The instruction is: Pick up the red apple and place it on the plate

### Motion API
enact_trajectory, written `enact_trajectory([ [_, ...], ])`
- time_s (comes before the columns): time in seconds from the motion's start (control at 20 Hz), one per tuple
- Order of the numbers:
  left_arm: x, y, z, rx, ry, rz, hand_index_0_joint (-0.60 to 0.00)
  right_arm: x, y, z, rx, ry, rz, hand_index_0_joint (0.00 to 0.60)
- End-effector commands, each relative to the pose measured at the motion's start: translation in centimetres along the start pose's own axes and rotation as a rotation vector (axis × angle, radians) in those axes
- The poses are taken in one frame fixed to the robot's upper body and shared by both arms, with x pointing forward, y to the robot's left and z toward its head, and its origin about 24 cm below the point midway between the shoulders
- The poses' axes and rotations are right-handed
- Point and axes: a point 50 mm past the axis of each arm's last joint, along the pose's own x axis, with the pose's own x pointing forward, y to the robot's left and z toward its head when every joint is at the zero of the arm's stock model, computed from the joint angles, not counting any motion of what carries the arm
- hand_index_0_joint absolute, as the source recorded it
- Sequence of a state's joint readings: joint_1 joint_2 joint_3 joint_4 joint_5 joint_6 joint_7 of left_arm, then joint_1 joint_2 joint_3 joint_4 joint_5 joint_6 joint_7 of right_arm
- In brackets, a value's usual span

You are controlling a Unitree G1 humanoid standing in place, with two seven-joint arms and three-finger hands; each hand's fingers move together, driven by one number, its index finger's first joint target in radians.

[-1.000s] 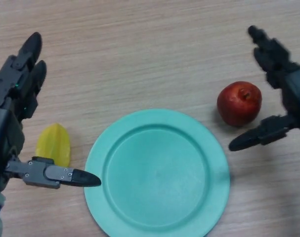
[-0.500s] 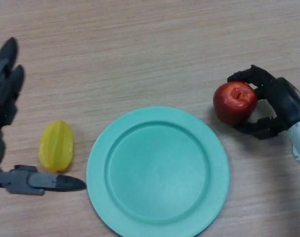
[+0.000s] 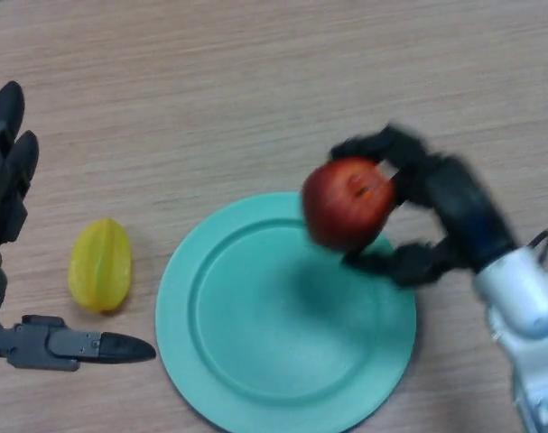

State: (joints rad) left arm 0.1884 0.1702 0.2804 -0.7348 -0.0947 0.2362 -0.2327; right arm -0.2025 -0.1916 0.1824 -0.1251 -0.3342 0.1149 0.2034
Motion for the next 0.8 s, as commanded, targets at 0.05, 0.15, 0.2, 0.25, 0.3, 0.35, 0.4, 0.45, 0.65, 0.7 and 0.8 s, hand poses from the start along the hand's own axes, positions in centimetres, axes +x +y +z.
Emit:
enact_trajectory([
  [0.05,-0.4,0.9,3.3,0.085,-0.204,0.029,0.0,-0.4,-0.4,2.5,-0.05,-0.159,-0.049,0.6],
  [0.15,-0.5,0.6,3.3,0.08,-0.2,0.024,0.0,-0.8,0.6,1.9,-0.087,-0.128,-0.013,0.6],
  [0.2,-0.6,0.5,3.2,0.078,-0.195,0.023,0.0,-0.9,0.8,1.9,-0.077,-0.118,0.001,0.6],
  [0.25,-0.8,0.3,3.2,0.077,-0.194,0.02,0.0,-1.2,1.1,2.0,-0.042,-0.105,0.027,0.6],
  [0.3,-0.8,0.3,3.1,0.076,-0.192,0.018,0.0,-1.3,1.1,2.1,-0.037,-0.102,0.031,0.6],
  [0.35,-0.9,0.2,3.0,0.076,-0.189,0.017,0.0,-1.3,1.1,2.3,-0.033,-0.101,0.034,0.499],
  [0.4,-0.9,0.2,3.0,0.076,-0.186,0.017,0.0,-1.3,1.1,2.3,-0.03,-0.1,0.035,0.4],
  [0.45,-1.0,0.2,3.0,0.078,-0.178,0.016,0.0,-1.4,1.0,2.6,-0.016,-0.102,0.038,0.249],
  [0.65,-1.5,0.0,3.6,0.082,-0.177,0.015,0.0,-1.3,-0.4,5.4,0.081,-0.15,0.021,0.0],
  [0.7,-1.6,0.0,3.7,0.081,-0.176,0.014,0.0,-1.4,-0.7,5.8,0.09,-0.159,0.018,0.0],
  [0.8,-1.5,0.0,3.8,0.084,-0.175,0.016,0.0,-1.7,-1.5,6.9,0.124,-0.182,0.014,0.0],
])
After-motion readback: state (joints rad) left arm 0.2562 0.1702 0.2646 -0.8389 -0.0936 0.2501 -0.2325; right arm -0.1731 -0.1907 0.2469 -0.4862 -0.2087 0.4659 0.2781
